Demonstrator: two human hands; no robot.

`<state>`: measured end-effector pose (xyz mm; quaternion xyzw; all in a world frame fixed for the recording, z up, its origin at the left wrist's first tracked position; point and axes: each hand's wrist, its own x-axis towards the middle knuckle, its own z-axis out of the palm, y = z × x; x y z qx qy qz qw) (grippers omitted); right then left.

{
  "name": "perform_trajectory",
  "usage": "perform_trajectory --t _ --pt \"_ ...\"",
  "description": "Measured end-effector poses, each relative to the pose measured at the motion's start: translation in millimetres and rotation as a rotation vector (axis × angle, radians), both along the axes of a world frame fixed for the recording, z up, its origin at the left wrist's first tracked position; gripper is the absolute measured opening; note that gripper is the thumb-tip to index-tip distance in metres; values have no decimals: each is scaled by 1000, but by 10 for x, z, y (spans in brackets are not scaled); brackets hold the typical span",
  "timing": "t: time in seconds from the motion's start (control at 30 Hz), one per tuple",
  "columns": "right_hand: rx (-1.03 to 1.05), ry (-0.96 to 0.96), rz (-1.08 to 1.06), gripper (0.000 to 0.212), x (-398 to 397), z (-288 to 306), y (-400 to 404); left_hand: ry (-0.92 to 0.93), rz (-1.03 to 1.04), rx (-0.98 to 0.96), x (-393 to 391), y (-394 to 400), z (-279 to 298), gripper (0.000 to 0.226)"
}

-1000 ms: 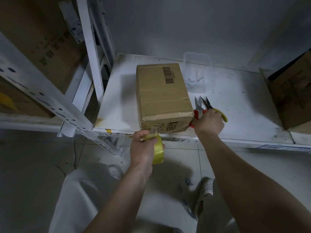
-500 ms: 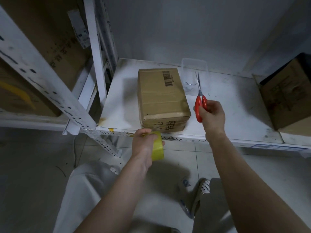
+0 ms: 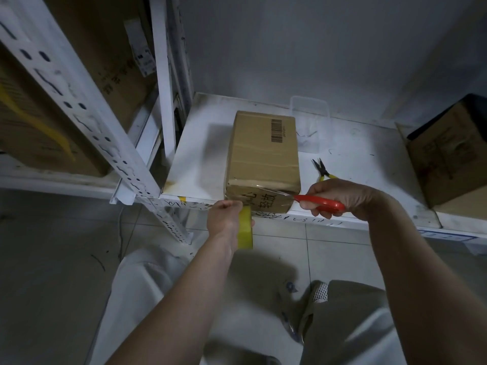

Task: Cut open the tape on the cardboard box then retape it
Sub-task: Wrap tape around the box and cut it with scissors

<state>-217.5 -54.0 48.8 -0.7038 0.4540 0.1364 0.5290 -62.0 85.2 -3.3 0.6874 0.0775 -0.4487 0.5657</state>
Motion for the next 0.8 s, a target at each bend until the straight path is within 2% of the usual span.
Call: perform_trajectory --t 0.23,0.37,0.53,0.67,0.8 --pt "138 41 84 20 -23 -20 -17 -47 -72 31 79 21 -126 23" --pt "94 168 67 46 126 -166 34 -55 -102 14 129 26 -115 23" --pt "96 164 12 55 249 -242 71 -54 -129 -25 165 58 -116 21" --pt "111 136 -43 47 269 -259 112 -43 -146 -26 184 55 -117 13" --pt "81 83 -85 35 327 -265 212 -53 -168 2 213 43 -164 16"
